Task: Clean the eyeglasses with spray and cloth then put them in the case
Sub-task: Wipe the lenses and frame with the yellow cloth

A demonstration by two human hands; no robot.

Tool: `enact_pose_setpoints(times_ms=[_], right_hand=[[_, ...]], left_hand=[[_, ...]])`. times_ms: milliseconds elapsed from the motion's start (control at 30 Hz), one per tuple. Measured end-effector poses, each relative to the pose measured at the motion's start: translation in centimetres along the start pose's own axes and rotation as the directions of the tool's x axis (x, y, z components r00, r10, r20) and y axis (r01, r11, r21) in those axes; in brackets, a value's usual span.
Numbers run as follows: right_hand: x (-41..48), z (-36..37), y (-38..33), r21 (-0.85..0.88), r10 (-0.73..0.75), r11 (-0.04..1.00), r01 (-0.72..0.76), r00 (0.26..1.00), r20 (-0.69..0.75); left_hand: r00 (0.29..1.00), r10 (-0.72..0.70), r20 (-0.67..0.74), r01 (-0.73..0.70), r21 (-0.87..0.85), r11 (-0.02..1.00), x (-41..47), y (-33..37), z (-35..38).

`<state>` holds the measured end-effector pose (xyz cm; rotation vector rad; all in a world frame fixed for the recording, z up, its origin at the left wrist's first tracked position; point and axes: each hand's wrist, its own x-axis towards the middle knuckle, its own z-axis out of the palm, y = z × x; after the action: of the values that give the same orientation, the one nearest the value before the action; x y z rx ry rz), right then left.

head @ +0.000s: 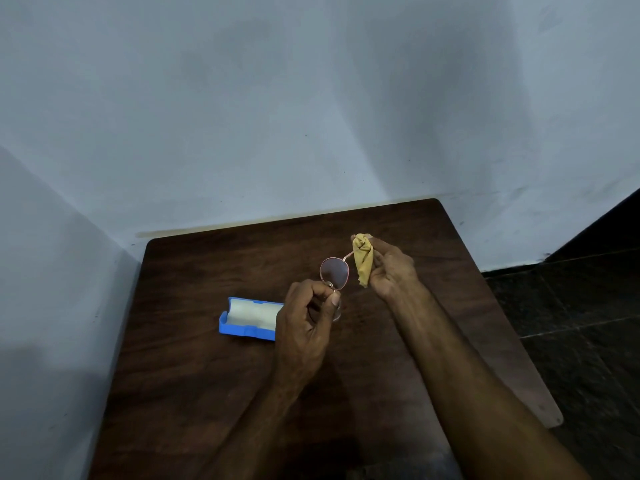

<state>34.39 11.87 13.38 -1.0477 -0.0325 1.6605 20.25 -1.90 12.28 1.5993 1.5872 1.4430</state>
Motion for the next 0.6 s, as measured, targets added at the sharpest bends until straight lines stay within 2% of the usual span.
enact_pose_setpoints(times_ms=[300,500,600], right_hand=[[2.7,-2.2,0.9,-0.237,-0.066,0.971,0.045,0.994,-0.082],[1.8,-4.1,1.2,-0.267,0.108,0.955,-0.128,0.99,-0.086],[1.1,-5.0,1.5,-0.252,0.132,0.957,-0.142,0.99,-0.058]], left_hand=[[0.999,-0.007,-0.037,0.007,-0.014,1.0,-0.3,0.3,-0.6],[0.986,-0.11,-0.126,0.095,-0.118,0.988,-0.2,0.3,-1.2],[0.972,-0.174,-0.159,0.142,-0.192,0.971,0.2,0.4,-1.7]])
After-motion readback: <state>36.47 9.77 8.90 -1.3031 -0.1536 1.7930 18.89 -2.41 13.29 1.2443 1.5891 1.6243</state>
